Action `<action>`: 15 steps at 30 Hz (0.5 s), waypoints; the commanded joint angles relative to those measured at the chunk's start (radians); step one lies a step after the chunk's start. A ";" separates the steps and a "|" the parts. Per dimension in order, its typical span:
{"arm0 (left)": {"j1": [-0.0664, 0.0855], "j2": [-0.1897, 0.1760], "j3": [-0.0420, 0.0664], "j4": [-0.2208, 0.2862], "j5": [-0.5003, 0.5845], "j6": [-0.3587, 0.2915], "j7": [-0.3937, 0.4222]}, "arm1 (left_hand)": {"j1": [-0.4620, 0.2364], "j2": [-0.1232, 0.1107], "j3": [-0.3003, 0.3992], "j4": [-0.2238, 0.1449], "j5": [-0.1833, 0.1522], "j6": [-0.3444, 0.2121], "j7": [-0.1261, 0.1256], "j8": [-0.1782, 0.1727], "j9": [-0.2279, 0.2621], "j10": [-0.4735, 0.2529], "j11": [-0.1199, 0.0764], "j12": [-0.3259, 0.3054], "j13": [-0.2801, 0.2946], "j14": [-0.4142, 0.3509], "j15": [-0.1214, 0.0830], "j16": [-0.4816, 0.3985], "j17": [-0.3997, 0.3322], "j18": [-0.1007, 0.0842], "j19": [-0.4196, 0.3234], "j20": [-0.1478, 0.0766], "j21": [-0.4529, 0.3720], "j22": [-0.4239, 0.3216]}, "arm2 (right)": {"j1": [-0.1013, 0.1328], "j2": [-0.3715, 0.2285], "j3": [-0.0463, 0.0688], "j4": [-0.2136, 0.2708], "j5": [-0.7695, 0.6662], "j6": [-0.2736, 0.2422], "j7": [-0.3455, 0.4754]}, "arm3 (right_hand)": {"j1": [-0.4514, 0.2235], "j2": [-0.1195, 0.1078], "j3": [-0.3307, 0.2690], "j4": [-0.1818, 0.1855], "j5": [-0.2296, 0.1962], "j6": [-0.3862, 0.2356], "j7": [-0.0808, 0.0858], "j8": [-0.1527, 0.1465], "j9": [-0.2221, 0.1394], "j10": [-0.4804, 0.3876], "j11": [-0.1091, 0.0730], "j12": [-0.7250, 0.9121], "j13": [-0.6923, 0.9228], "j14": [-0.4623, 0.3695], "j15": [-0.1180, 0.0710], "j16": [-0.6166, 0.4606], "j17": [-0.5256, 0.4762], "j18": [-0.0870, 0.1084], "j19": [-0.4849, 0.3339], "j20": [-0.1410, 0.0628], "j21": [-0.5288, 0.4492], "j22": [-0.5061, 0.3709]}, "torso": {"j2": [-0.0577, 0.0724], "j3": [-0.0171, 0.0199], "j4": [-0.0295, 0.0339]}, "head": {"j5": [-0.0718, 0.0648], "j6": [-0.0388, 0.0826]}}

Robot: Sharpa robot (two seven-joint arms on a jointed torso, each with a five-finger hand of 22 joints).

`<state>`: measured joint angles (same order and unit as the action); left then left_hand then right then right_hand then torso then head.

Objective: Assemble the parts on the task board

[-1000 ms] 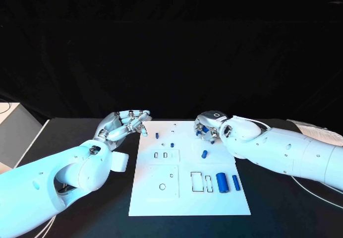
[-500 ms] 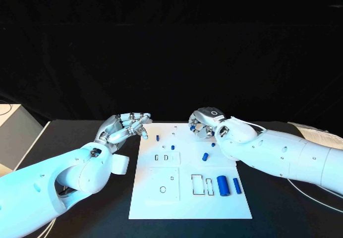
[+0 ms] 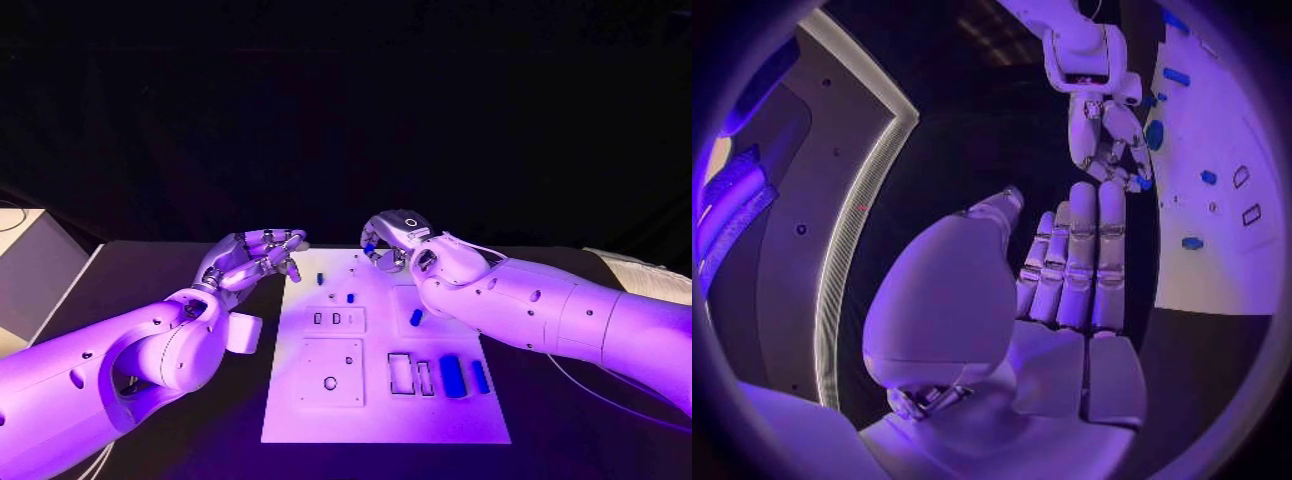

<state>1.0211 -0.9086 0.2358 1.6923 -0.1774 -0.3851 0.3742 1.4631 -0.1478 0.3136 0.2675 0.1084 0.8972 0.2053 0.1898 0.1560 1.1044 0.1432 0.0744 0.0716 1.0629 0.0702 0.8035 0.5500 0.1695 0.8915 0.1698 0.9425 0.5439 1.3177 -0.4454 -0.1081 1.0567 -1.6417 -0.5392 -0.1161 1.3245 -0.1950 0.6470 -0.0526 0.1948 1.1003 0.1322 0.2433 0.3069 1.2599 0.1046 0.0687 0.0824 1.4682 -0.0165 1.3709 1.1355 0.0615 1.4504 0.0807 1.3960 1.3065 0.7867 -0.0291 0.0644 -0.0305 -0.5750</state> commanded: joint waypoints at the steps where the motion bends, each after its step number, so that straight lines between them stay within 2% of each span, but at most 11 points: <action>1: 0.000 0.003 0.001 0.005 -0.004 0.019 0.004 | 0.003 -0.005 0.008 0.000 -0.004 0.003 0.002 0.005 -0.001 -0.004 -0.001 0.002 0.000 -0.006 0.001 0.005 0.001 0.013 -0.005 -0.001 0.006 0.001 | -0.001 0.014 0.000 -0.019 0.004 -0.004 0.001 | 0.014 0.007 0.000 -0.008 0.006 -0.005 0.000 -0.001 0.001 0.047 -0.046 0.001 0.039 0.027 -0.006 0.005 0.000 -0.006 0.005 0.000 0.002 -0.002 | 0.003 -0.0012 0.0026 | 0.002 0.000; 5: 0.000 0.003 0.001 0.007 -0.004 0.019 0.003 | 0.003 -0.005 0.008 0.000 -0.004 0.003 0.002 0.005 -0.001 -0.004 -0.001 0.002 0.000 -0.006 0.001 0.005 0.001 0.013 -0.005 -0.001 0.006 0.001 | -0.001 0.031 0.000 -0.045 0.002 0.009 -0.002 | 0.013 0.004 0.000 -0.009 0.006 -0.008 0.001 -0.001 0.003 0.044 -0.045 -0.001 0.040 0.027 -0.005 0.005 -0.002 -0.006 0.004 0.000 0.001 -0.004 | 0.005 -0.0062 0.0087 | -0.001 0.000; 7: 0.000 0.003 0.001 0.008 -0.004 0.018 0.002 | 0.003 -0.005 0.008 0.000 -0.004 0.003 0.002 0.005 -0.001 -0.004 -0.001 0.002 0.000 -0.006 0.001 0.005 0.001 0.013 -0.005 -0.001 0.006 0.001 | -0.001 0.038 -0.001 -0.058 0.003 0.014 -0.003 | 0.013 0.004 0.000 -0.009 0.006 -0.008 0.001 -0.001 0.003 0.044 -0.045 -0.001 0.040 0.027 -0.005 0.005 -0.002 -0.006 0.004 0.000 0.001 -0.004 | 0.005 -0.0072 0.0093 | 0.000 0.000; 11: 0.001 0.004 0.001 0.011 -0.005 0.018 0.002 | 0.004 -0.005 0.009 -0.001 -0.004 0.003 0.002 0.005 -0.001 -0.004 -0.001 0.002 0.000 -0.006 0.001 0.006 0.001 0.013 -0.005 -0.001 0.007 0.002 | -0.002 0.051 -0.002 -0.077 0.003 0.023 -0.004 | 0.011 0.003 0.000 -0.009 0.006 -0.010 0.002 -0.002 0.004 0.043 -0.044 -0.003 0.040 0.026 -0.004 0.005 -0.003 -0.005 0.004 0.000 0.000 -0.004 | 0.009 -0.0116 0.0151 | -0.007 0.000; 15: 0.001 0.005 0.001 0.012 -0.005 0.017 0.001 | 0.004 -0.005 0.009 -0.001 -0.004 0.003 0.002 0.005 -0.001 -0.004 -0.001 0.002 0.000 -0.006 0.001 0.006 0.001 0.013 -0.005 -0.001 0.007 0.002 | -0.003 0.059 -0.003 -0.086 0.003 0.030 -0.002 | 0.010 0.002 0.000 -0.009 0.005 -0.011 0.003 -0.003 0.004 0.041 -0.044 -0.004 0.040 0.026 -0.004 0.005 -0.004 -0.005 0.003 0.001 0.000 -0.004 | 0.012 -0.0143 0.0183 | -0.009 -0.001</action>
<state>1.0213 -0.9065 0.2362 1.7002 -0.1778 -0.3846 0.3716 1.4631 -0.1478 0.3163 0.2647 0.1084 0.8972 0.2053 0.1898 0.1560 1.1044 0.1432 0.0744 0.0716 1.0630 0.0703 0.8035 0.5499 0.1694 0.8915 0.1698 0.9459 0.5448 1.3158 -0.3888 -0.1108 0.9739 -1.6357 -0.5303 -0.1178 1.3245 -0.1950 0.6472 -0.0581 0.1974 1.0969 0.1356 0.2433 0.3104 1.2594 0.1041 0.0591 0.0824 1.4682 -0.0163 1.3708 1.1325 0.0615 1.4503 0.0807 1.3959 1.3027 0.7958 -0.0402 0.0791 -0.0377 -0.5752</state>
